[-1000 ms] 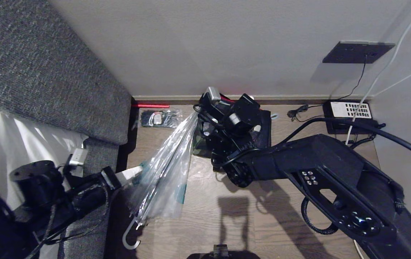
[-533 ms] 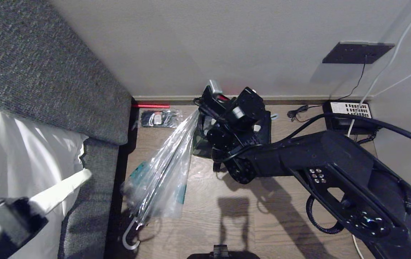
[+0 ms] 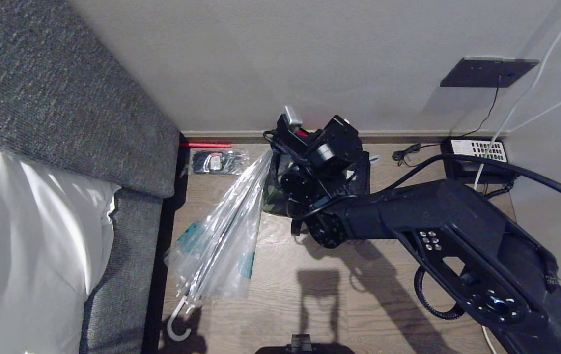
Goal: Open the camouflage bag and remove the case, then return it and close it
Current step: Grip the handle
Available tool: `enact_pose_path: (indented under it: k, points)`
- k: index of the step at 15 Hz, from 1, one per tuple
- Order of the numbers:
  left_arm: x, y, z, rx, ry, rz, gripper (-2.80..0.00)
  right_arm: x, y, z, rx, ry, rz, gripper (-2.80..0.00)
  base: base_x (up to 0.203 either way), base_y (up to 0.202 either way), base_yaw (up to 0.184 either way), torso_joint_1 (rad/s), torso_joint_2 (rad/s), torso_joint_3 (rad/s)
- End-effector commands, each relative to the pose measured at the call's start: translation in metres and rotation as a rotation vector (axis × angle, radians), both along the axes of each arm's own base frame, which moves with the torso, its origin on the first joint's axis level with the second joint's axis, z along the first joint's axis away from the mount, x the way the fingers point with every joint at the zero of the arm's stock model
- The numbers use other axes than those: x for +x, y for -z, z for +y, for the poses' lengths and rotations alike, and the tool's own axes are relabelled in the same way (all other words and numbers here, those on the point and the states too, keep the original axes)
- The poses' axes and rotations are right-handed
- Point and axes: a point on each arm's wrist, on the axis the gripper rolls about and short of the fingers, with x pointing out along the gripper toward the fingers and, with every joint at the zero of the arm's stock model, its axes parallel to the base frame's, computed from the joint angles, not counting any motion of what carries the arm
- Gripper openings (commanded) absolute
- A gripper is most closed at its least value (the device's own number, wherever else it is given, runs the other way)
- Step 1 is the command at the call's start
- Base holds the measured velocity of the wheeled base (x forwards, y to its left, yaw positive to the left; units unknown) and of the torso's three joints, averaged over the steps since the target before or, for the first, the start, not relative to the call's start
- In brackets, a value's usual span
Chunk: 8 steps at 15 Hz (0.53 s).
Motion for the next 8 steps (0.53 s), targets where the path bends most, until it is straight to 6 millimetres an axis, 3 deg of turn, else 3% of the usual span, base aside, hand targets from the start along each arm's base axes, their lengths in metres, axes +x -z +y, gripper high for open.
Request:
enact_pose_path:
  k: [1,8]
  points:
    - [-0.014,0.025,0.005,0.166,-0.254,0.070,-2.80,0.001,0.006,0.002,-0.007,0.004,0.009,-2.80,0.000,0.000,0.000,0.000,0.00,0.000]
    - [-0.017,0.032,0.006,0.202,-0.278,0.027,-2.80,0.002,0.025,0.010,-0.018,-0.008,0.018,-2.80,0.000,0.000,0.000,0.000,0.00,0.000]
